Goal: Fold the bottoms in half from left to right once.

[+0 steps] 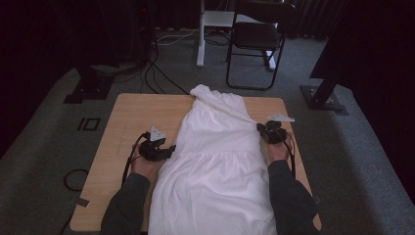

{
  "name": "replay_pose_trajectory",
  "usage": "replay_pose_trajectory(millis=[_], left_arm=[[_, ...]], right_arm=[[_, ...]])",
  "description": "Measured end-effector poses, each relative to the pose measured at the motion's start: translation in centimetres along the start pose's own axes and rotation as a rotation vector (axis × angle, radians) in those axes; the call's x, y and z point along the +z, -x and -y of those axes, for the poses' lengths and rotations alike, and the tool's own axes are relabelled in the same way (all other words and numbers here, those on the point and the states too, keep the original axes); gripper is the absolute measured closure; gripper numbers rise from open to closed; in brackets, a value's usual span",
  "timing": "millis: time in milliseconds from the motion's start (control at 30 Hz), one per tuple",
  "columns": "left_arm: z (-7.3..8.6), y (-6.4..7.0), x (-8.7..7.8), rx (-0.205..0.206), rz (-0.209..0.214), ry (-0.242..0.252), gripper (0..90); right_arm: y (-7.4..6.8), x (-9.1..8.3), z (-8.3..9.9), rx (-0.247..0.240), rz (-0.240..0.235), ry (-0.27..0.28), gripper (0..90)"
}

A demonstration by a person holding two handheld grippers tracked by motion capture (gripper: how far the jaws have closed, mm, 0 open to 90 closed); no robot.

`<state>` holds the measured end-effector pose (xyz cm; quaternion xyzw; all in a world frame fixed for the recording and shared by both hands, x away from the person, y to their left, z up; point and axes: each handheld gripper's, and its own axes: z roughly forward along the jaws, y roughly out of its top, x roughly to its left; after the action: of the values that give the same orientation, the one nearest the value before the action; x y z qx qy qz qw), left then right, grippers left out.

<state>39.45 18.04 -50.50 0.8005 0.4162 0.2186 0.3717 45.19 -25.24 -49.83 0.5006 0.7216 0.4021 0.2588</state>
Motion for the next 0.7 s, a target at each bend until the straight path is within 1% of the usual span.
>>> replay_pose_trajectory(millis=[33,100,167,233,333,367,433,467,500,533,567,600,667,700], left_arm=[[-0.2,0.0,0.2,-0.004,0.000,0.004,45.4],[-0.6,0.0,1.0,-0.010,0.000,-0.007,44.7],[-1.3,0.0,2.0,-0.011,-0.010,-0.020,43.6],[-2.0,-0.2,3.4,-0.022,-0.013,-0.045,42.5],[-2.7,-0.1,5.7,-0.019,-0.026,-0.086,42.6],[-2.8,0.0,6.5,-0.009,-0.040,-0.104,42.7],[-2.8,0.1,7.7,0.009,-0.042,-0.144,44.7],[-2.8,0.1,7.7,0.009,-0.042,-0.144,48.8],[-2.4,0.3,8.4,0.037,-0.057,-0.185,59.2],[-2.2,0.2,8.4,0.029,-0.035,-0.174,69.7],[-1.9,0.1,8.3,0.024,-0.035,-0.173,82.1],[-1.7,0.0,8.0,0.022,-0.037,-0.171,87.1],[-1.4,-0.1,7.7,0.024,-0.032,-0.169,88.5],[-0.6,-0.1,6.8,0.031,-0.029,-0.161,88.7]], right_arm=[[0.3,0.7,0.6,-0.009,0.009,-0.038,88.8],[0.6,2.1,1.8,-0.004,0.008,-0.094,88.7],[0.7,3.2,2.7,0.001,0.010,-0.132,88.7],[0.8,4.0,3.2,0.003,0.012,-0.163,88.6],[0.7,4.5,3.6,-0.009,0.012,-0.193,88.4],[0.7,4.6,3.6,-0.011,0.011,-0.191,88.3],[0.8,4.6,3.6,-0.004,0.007,-0.191,88.1],[0.8,4.6,3.7,-0.008,0.007,-0.192,87.9],[0.8,4.6,3.7,-0.015,0.006,-0.194,87.8],[0.8,4.6,3.7,-0.019,0.003,-0.196,87.8],[0.8,4.5,3.7,-0.021,0.000,-0.198,87.8],[0.8,4.4,3.7,-0.022,-0.004,-0.201,87.8],[0.5,4.0,3.9,-0.029,-0.008,-0.207,87.9],[0.2,3.7,4.1,-0.046,-0.012,-0.211,87.9]])
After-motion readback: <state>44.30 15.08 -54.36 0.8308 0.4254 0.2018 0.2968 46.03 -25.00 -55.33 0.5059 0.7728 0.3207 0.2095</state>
